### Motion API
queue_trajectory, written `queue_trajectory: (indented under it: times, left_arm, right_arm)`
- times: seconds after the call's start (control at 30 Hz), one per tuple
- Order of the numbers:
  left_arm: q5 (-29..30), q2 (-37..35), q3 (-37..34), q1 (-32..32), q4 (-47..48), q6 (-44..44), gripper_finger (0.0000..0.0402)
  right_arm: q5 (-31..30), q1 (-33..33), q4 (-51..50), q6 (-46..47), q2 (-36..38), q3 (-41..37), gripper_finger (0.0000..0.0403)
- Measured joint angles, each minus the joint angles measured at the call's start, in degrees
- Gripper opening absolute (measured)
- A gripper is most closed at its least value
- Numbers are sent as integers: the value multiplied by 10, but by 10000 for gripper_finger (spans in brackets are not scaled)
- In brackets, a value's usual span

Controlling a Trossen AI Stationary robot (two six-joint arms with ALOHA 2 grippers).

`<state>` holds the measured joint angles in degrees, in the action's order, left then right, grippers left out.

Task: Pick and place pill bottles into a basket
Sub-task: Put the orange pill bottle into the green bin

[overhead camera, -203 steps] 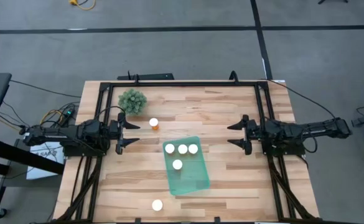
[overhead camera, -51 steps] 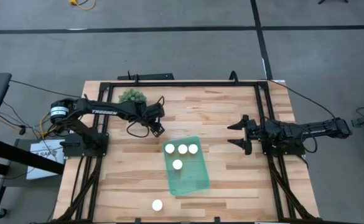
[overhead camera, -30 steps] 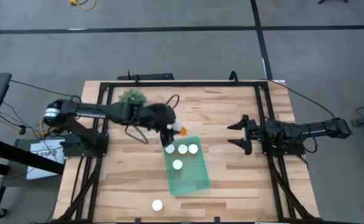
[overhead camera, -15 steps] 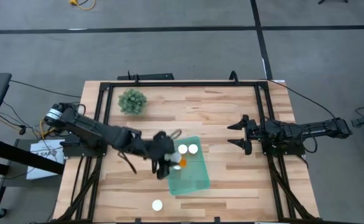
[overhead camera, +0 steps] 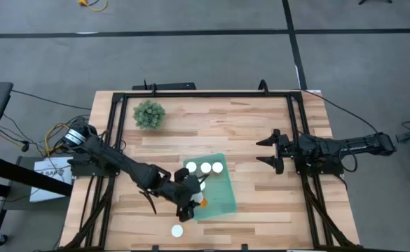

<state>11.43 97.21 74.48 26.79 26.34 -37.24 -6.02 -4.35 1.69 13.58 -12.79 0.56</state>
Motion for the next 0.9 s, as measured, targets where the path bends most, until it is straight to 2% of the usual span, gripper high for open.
queue_trajectory:
  times: [0.2, 0.6, 0.9]
  left_arm:
    - [12, 29, 0, 9, 11, -28, 201]
    - [-6, 68, 0, 10, 48, -50, 198]
    - [-43, 107, 0, 10, 37, -41, 199]
  right_arm:
    - [0, 0, 0, 0, 0, 0, 327]
    - [0, 0, 0, 0, 0, 0, 327]
    - [0, 0, 0, 0, 0, 0, 327]
